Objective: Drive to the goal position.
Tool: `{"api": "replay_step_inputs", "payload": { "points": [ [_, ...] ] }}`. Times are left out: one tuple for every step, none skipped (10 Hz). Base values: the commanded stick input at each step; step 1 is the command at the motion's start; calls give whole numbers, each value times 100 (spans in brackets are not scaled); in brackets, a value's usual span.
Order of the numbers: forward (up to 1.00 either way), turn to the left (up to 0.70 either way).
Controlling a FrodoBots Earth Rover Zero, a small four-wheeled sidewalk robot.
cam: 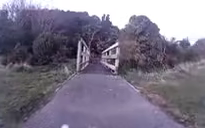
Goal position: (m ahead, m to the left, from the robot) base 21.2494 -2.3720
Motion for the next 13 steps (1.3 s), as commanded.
{"api": "replay_step_inputs", "payload": {
  "points": [
    [70, 0],
    [70, 0],
    [70, 0],
    [70, 0],
    [70, 0],
    [70, 0],
    [70, 0],
    [70, 0],
    [70, 0],
    [70, 0],
    [70, 0],
    [70, 0],
    [70, 0]
  ]
}}
